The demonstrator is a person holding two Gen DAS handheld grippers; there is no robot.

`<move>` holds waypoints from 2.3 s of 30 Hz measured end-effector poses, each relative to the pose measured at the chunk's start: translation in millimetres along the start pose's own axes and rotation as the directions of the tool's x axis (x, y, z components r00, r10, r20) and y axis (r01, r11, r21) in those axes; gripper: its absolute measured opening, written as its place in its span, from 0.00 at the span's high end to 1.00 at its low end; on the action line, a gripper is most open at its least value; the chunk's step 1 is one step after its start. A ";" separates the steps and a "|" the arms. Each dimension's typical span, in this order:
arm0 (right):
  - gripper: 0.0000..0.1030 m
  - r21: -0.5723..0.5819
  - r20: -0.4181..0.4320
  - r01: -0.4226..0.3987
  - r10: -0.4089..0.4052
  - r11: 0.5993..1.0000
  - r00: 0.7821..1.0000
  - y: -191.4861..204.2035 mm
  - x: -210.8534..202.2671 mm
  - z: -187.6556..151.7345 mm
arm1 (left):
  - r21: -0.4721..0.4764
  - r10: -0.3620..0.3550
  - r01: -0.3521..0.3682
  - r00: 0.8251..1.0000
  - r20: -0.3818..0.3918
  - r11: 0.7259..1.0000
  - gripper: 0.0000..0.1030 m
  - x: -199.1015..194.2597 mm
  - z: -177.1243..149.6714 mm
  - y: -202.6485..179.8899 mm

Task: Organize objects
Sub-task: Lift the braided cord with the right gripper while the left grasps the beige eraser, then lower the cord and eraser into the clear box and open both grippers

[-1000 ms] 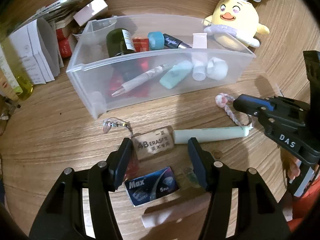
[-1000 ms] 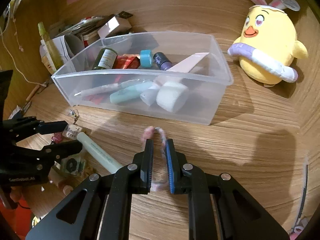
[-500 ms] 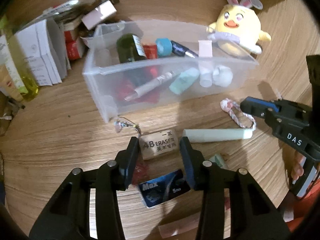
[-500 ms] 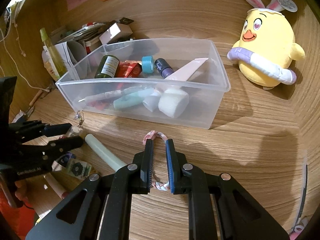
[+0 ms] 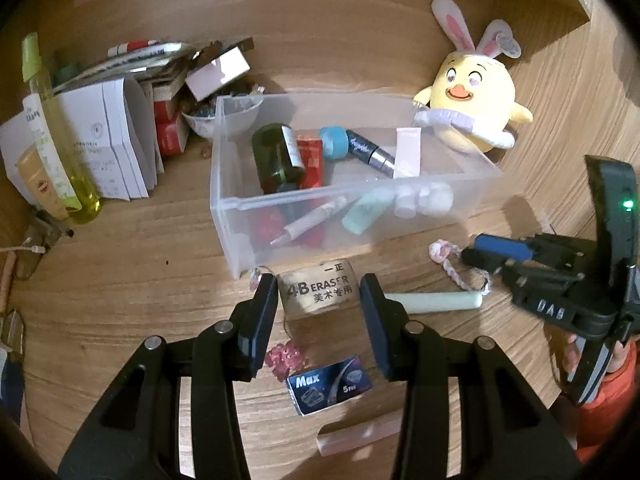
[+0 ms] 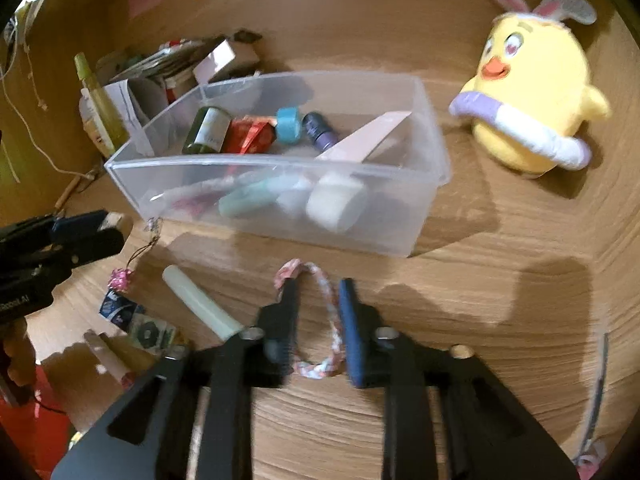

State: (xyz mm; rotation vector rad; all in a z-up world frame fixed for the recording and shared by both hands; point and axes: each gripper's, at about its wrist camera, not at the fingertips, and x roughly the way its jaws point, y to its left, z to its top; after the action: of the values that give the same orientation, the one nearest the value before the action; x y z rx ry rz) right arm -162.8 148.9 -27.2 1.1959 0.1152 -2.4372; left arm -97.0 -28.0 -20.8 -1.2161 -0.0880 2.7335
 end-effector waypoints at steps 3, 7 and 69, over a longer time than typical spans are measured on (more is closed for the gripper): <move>0.58 -0.004 -0.007 0.001 -0.001 1.000 1.000 4.9 7.4 1.4 | 0.000 -0.007 0.007 1.000 0.005 1.000 0.59 0.2 0.5 0.8; 0.58 -0.033 -0.027 0.032 -0.033 0.999 0.999 12.1 20.1 5.6 | -0.003 -0.015 0.015 1.000 -0.002 1.000 0.59 4.3 -2.3 4.6; 0.86 0.018 0.296 -0.018 0.011 1.000 0.955 -1.1 -63.1 77.7 | -0.071 0.002 0.006 0.994 0.109 0.997 0.58 -4.5 59.0 7.5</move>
State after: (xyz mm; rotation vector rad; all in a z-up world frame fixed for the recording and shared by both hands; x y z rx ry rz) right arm -186.4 151.3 70.0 0.8226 -0.0078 -2.5774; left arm -138.7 -35.7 21.1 -1.0825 -0.2000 2.8158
